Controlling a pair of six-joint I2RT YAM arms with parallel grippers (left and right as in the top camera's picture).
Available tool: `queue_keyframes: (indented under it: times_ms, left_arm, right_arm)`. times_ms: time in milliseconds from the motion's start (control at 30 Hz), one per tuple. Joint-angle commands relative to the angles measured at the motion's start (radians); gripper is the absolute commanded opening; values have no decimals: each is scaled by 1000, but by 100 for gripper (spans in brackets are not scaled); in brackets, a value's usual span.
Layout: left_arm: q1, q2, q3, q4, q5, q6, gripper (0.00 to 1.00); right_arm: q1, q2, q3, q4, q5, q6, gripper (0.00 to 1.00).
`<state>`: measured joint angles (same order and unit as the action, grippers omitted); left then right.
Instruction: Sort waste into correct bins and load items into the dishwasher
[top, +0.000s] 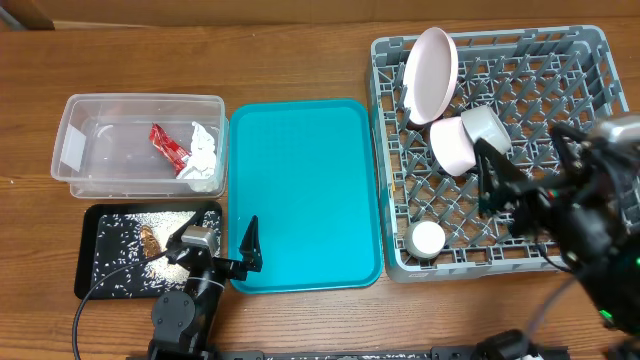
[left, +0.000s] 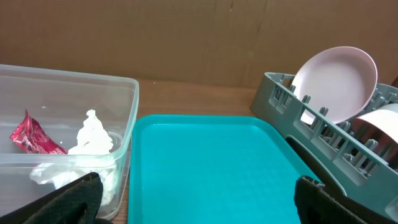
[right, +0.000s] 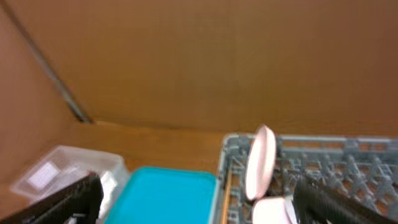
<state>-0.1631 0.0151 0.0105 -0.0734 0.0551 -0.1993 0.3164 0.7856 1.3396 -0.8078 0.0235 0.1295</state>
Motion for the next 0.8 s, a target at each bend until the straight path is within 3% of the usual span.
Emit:
queue_keyframes:
  times_ms: [0,267,767]
  left_arm:
    - [6,-10,-6,0,-11,20,100]
    - [6,-10,-6,0,-11,20,100]
    - [6,-10,-6,0,-11,20,100]
  right_arm:
    - [-35,-74,-199,83,-3,6,100]
    - [-60,-349,-702,393,-2,24,100]
    - [-84,-726,-1194,658,-2,24,100]
